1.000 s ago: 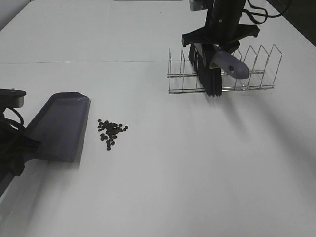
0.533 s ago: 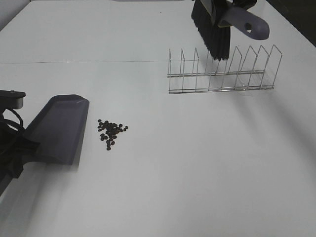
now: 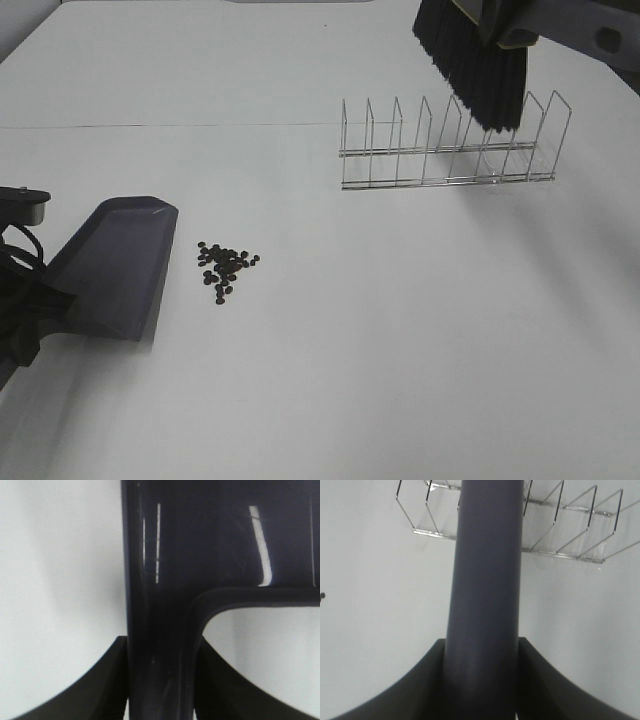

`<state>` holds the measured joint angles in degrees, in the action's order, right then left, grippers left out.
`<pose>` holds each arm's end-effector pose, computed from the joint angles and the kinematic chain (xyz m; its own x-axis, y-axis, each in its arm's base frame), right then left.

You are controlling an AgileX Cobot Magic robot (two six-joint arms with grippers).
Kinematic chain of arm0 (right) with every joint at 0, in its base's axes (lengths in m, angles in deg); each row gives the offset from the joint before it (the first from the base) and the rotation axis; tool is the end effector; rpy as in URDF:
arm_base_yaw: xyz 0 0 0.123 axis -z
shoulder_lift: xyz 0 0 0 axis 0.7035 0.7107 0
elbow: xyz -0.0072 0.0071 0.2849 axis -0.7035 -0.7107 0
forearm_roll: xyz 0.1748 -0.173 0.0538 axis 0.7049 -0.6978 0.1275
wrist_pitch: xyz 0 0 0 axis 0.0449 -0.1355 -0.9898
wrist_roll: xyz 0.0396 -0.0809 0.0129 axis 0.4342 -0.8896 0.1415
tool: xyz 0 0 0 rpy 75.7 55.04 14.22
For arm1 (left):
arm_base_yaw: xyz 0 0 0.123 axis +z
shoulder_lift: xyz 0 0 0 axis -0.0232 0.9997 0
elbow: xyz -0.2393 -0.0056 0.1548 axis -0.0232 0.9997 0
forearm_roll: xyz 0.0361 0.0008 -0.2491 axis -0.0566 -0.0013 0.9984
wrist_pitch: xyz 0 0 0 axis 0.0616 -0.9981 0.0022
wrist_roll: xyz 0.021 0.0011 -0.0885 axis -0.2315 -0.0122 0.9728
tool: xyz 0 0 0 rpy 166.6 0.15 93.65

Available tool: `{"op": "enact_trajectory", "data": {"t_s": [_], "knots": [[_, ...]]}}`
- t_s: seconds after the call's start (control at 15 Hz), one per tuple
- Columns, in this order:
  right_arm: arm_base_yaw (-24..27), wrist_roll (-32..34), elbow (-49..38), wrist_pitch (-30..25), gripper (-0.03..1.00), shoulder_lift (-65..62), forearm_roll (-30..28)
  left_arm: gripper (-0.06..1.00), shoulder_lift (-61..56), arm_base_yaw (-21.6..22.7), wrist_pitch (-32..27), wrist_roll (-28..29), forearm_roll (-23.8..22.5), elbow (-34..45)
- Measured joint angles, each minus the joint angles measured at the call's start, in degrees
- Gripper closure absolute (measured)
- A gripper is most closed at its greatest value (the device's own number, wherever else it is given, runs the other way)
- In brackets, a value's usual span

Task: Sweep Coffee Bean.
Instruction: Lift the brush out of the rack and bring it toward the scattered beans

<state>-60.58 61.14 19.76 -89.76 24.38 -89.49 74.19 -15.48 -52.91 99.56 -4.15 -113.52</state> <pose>0.3783 0.1026 0.3362 -0.9109 -0.1632 -0.3789 -0.1708 0.9852 -0.0139 0.2615 -0.0639 0.1348 -0.9947 0.1028 -0.0006 0.1028 0.9944 0.0232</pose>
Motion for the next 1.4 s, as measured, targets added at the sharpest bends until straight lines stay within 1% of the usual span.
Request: {"op": "enact_trajectory", "data": {"t_s": [0.2,0.27,0.4,0.53,0.6,0.73,0.87,1.0,1.13,1.33,1.4], "knots": [[0.0,0.2,-12.8,0.7,0.68,-8.1,0.9,0.61,0.0,0.0,-0.1,0.0,-0.5,0.0],[0.0,0.5,-15.2,1.4,0.68,-9.2,1.0,0.61,-0.1,0.0,-0.1,0.0,-0.8,0.0],[0.0,1.4,-23.3,5.1,0.68,-13.3,1.2,0.61,-0.3,0.0,-0.3,0.0,-2.6,0.0],[-0.1,3.0,-30.0,7.2,0.68,-14.6,0.8,0.61,-0.3,0.0,-0.7,0.3,-4.8,0.0],[-0.2,6.2,-35.1,10.0,0.68,-14.7,-1.6,0.61,-0.3,0.0,-0.7,0.7,-6.4,0.0],[-0.3,7.7,-37.1,11.9,0.68,-14.7,-2.7,0.61,-0.3,0.0,0.1,2.2,-8.3,0.0],[-3.0,9.8,-37.2,12.8,0.68,-13.9,-5.6,0.61,-0.3,0.0,1.1,3.2,-9.4,0.0],[-7.5,14.7,-37.2,13.0,0.68,-11.3,-12.0,0.61,0.2,0.0,1.7,3.3,-11.1,0.0],[-11.7,19.7,-37.2,13.2,0.68,-7.6,-17.5,0.61,2.1,0.0,1.9,3.7,-11.6,0.0],[-15.5,21.5,-37.2,13.8,0.68,-3.0,-19.3,0.61,3.7,0.0,3.0,4.2,-12.0,0.0],[-17.5,21.5,-34.8,13.8,0.68,0.5,-19.3,0.61,3.7,0.0,2.8,4.8,-12.3,0.0]]}}
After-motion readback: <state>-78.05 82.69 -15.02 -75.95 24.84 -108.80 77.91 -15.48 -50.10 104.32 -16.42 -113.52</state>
